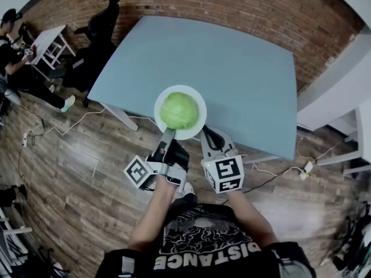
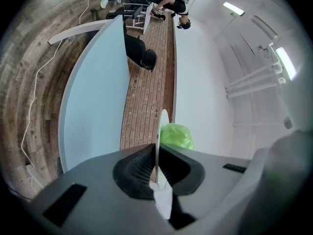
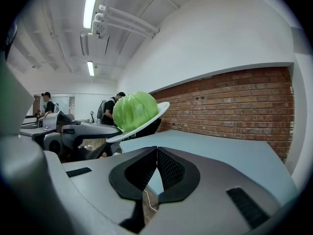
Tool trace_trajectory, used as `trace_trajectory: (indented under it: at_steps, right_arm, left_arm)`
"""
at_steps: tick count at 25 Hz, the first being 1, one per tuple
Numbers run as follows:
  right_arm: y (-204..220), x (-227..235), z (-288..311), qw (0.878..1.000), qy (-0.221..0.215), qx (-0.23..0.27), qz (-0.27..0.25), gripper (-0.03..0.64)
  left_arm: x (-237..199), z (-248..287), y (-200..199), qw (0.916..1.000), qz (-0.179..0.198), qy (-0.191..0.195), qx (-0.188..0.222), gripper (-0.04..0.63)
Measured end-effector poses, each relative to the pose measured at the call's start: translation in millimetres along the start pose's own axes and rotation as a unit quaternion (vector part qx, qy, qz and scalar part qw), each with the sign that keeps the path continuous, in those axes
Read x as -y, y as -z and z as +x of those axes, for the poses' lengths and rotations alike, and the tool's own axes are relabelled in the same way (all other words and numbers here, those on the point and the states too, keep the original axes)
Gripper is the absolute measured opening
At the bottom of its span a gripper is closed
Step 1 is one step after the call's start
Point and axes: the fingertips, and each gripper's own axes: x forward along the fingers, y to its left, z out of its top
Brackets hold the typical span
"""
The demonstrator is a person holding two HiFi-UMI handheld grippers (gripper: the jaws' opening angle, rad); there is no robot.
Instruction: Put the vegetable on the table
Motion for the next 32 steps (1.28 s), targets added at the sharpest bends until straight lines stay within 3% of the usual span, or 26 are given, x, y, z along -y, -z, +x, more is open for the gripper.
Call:
trace_trajectory:
  at_steps: [8,15,32]
  right_arm:
    - [-6.5,-3.0,31.3,1.0,0.024,0.004,0.011,0.009]
    - [-8.4,11.6,36.1,0.999,0.042,0.012,0.007,0.009]
    - [-6.6,66.3,82.8,1.0,0.025,0.005,0.011,0.009]
  left_arm:
    - [-2.6,16.0,-32.3,0.9997,0.003,-0.007,-0.021,0.014]
    - [-9.3,29.1,-37.0,0.9995,-0.003,-0.009,-0.03,0.014]
    - [-30.8,87.5,-39.6,0.9997,-0.007,-0.012,-0.019,0.015]
